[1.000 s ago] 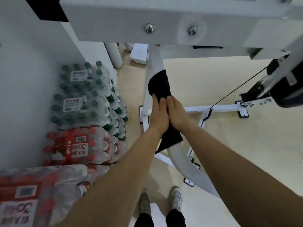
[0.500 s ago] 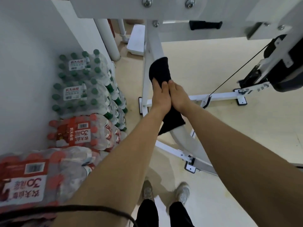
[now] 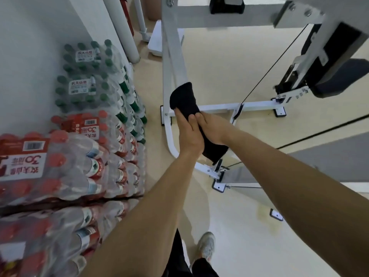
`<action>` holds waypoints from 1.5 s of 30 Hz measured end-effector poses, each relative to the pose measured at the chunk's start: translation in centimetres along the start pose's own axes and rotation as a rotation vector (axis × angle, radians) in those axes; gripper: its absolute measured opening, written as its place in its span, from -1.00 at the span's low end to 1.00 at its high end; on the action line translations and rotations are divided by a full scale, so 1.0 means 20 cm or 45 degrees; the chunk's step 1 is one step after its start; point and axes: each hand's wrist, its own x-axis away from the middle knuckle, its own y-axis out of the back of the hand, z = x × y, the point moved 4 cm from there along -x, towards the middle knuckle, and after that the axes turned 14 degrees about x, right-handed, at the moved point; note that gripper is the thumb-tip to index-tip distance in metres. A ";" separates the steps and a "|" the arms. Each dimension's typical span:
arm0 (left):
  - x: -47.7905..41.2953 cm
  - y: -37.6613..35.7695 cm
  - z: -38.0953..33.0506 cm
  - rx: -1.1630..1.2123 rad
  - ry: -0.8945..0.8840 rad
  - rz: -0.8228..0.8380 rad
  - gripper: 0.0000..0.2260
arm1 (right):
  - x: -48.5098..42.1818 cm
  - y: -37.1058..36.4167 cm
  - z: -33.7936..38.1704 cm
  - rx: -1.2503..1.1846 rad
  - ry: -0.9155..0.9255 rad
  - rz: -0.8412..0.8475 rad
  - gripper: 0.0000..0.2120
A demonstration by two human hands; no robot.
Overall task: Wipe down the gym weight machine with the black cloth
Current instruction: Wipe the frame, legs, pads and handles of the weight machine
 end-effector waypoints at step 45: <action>0.36 -0.51 0.07 -1.413 -1.385 0.404 -0.77 | 0.77 -0.16 -0.59 0.819 -0.608 -1.077 -0.72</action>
